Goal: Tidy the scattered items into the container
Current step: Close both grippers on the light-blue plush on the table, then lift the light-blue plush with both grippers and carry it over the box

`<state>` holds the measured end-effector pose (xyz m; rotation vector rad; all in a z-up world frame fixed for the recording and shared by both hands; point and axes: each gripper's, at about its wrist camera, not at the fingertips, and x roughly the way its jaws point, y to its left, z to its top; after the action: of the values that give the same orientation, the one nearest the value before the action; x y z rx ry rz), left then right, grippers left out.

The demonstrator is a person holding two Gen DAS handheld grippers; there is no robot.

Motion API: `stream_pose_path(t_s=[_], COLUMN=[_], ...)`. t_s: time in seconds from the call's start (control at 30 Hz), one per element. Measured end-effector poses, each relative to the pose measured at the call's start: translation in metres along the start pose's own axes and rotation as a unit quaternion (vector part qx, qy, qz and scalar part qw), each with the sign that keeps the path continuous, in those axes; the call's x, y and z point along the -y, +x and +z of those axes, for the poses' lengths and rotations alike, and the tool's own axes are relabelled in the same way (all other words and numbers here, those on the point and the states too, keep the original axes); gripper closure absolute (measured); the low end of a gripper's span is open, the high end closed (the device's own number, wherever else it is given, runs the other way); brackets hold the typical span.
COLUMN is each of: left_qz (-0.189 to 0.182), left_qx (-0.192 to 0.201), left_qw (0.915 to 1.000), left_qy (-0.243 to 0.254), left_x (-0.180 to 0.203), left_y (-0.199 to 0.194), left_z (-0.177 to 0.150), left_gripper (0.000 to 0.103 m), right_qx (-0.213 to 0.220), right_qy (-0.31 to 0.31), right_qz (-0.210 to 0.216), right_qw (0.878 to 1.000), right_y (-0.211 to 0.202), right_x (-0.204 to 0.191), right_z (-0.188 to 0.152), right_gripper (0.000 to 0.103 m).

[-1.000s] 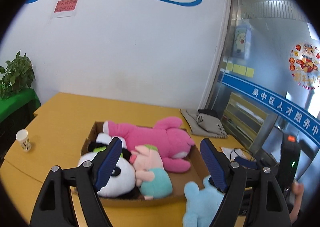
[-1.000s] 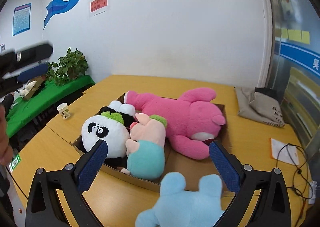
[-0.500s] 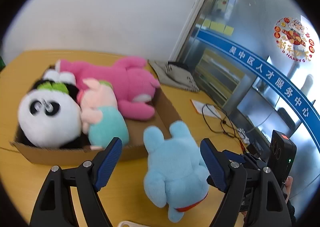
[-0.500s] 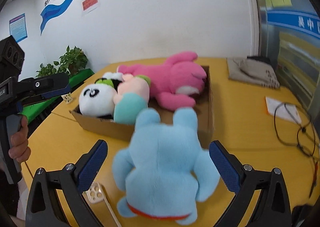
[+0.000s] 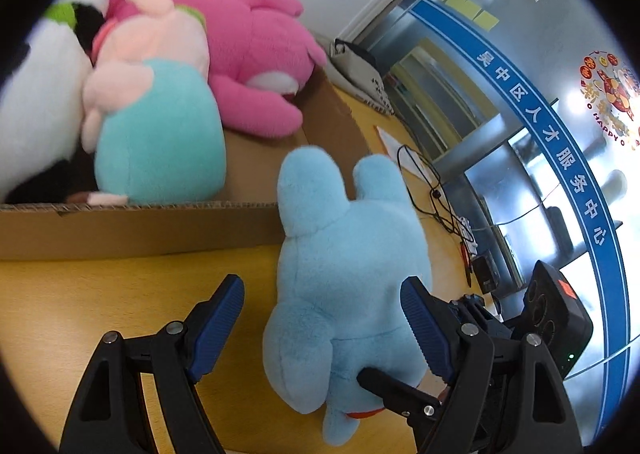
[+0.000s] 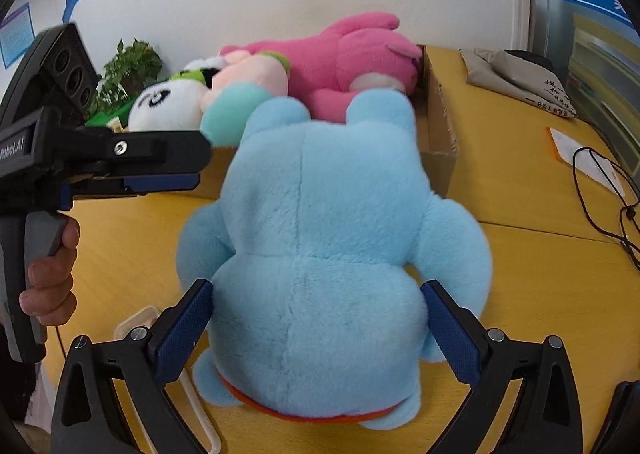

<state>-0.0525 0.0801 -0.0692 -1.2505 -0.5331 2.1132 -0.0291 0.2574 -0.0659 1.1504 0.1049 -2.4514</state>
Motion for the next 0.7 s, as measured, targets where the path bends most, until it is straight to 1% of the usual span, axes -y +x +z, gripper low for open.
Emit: stream_pose_path(t_s=[0.07, 0.13, 0.23, 0.3, 0.37, 0.4, 0.47, 0.5, 0.57, 0.6, 0.67, 0.7], left_qz=[-0.009, -0.017, -0.034, -0.032, -0.045, -0.045, -0.045, -0.045, -0.045, -0.046, -0.046, -0.043], left_qx=[-0.020, -0.034, -0.047, -0.048, -0.050, -0.049, -0.046, -0.044, -0.039, -0.037, -0.033, -0.031], left_qw=[0.9998, 0.9993, 0.9983, 0.9983, 0.9978, 0.9978, 0.9979, 0.9980, 0.9982, 0.9982, 0.9984, 0.9986], left_qy=[-0.001, 0.001, 0.005, 0.008, 0.001, 0.000, 0.003, 0.001, -0.003, -0.004, -0.003, 0.000], left_x=[-0.001, 0.000, 0.005, 0.007, 0.007, 0.007, 0.009, 0.009, 0.010, 0.010, 0.013, 0.015], left_y=[0.012, 0.021, 0.030, 0.032, 0.032, 0.032, 0.029, 0.028, 0.025, 0.023, 0.019, 0.017], left_z=[-0.004, -0.008, -0.013, -0.014, -0.014, -0.015, -0.016, -0.016, -0.017, -0.016, -0.016, -0.015], left_gripper=[0.023, 0.023, 0.024, 0.026, 0.032, 0.034, 0.041, 0.042, 0.049, 0.050, 0.056, 0.057], right_qx=[-0.002, -0.010, -0.017, -0.020, -0.027, -0.033, -0.038, -0.037, -0.033, -0.029, -0.021, -0.017], right_qy=[-0.001, 0.009, 0.025, 0.024, 0.017, 0.007, -0.008, -0.008, -0.003, 0.001, 0.010, 0.014], right_qz=[-0.004, 0.000, 0.009, 0.009, 0.009, 0.005, -0.001, -0.002, 0.001, 0.005, 0.012, 0.016], right_qw=[1.000, 1.000, 1.000, 0.999, 0.999, 0.999, 0.999, 0.999, 0.999, 1.000, 1.000, 1.000], right_y=[0.003, 0.009, 0.015, 0.017, 0.020, 0.022, 0.023, 0.023, 0.021, 0.019, 0.016, 0.013], right_x=[-0.002, 0.001, 0.005, 0.005, 0.003, 0.001, -0.003, -0.003, -0.003, -0.002, 0.000, 0.000], right_z=[-0.001, -0.003, -0.006, -0.007, -0.008, -0.009, -0.011, -0.012, -0.012, -0.012, -0.013, -0.013], right_gripper=[0.000, 0.000, 0.000, 0.000, 0.000, 0.000, 0.000, 0.000, 0.001, 0.003, 0.006, 0.008])
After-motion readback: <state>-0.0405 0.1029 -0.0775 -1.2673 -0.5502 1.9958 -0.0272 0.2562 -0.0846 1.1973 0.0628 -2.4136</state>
